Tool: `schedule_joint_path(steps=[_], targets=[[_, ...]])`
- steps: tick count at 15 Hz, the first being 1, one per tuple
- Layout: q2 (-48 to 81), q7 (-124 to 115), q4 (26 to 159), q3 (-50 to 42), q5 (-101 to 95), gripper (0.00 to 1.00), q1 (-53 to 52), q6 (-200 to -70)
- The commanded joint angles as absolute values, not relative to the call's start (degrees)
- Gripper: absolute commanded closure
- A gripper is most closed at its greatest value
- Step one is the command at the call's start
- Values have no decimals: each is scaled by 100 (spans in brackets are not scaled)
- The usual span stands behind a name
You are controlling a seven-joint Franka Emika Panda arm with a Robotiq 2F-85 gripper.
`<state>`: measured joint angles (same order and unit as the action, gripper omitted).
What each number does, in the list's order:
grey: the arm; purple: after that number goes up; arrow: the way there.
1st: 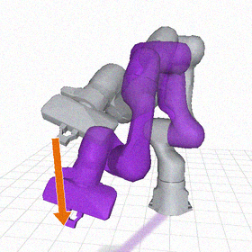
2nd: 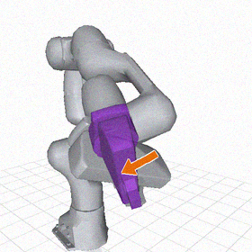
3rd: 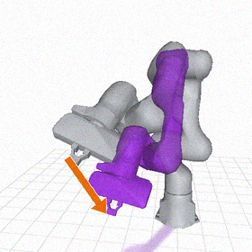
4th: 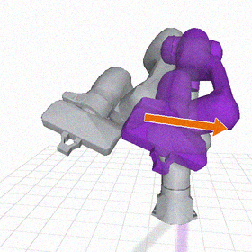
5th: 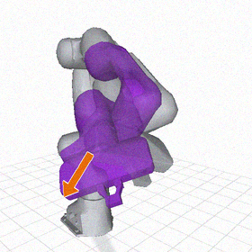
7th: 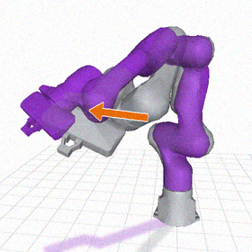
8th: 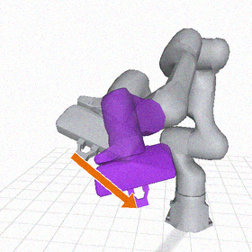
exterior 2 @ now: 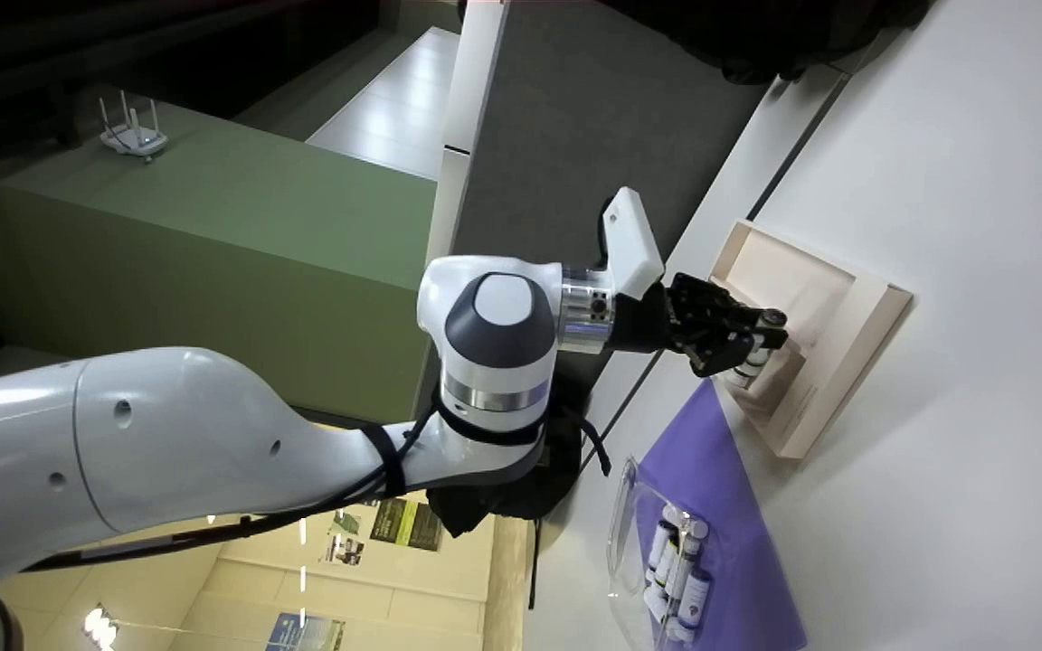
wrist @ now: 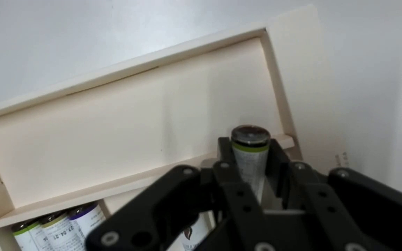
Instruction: Pick up the bottle from the table and put it in the tray
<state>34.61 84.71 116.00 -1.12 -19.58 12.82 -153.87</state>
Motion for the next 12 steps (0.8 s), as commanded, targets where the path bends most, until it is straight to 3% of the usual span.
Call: schedule_joint_path(steps=[1,12], targets=[[3536,8872,11658,123,-1728,88,1486,-15685],[3666,9803,11588,499,-1036,88,1770,-15594]])
